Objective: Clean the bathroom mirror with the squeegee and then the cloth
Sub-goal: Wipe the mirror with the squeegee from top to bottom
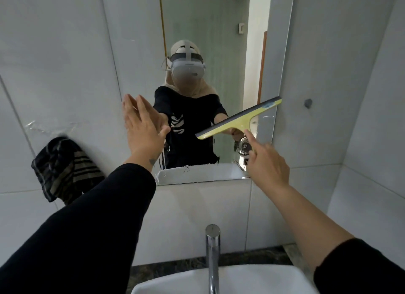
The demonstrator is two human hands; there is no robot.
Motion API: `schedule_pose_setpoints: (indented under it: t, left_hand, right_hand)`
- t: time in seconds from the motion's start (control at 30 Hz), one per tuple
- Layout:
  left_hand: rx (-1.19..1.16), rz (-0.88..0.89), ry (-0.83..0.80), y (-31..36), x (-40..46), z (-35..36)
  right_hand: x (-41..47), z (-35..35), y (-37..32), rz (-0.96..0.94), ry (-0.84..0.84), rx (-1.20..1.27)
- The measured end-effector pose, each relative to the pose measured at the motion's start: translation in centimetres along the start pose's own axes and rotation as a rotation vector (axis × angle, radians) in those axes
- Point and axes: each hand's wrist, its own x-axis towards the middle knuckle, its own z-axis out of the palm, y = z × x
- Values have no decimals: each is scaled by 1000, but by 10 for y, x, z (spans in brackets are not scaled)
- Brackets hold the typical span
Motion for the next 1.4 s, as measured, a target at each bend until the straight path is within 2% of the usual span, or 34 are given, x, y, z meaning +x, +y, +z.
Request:
schedule_pose_setpoints:
  t: [0.4, 0.7, 0.83, 1.03, 1.23, 1.4]
  left_hand:
    - [-23, 14, 9, -5, 1, 5]
    - [-62, 37, 37, -10, -1, 4]
    - [-124, 62, 105, -27, -13, -2]
    - [-57, 0, 72, -58, -37, 0]
    - [-40, 6, 12, -56, -54, 11]
    - [-22, -8, -38, -42, -74, 27]
  right_hand:
    - [-30, 46, -5, 117, -7, 303]
    - [-59, 96, -48, 92, 19, 462]
    - [-74, 112, -72, -11, -17, 414]
    - [-79, 120, -96, -162, -74, 255]
    - [-81, 109, -78, -296, -159, -70]
    - [-70, 98, -44, -287, -104, -174]
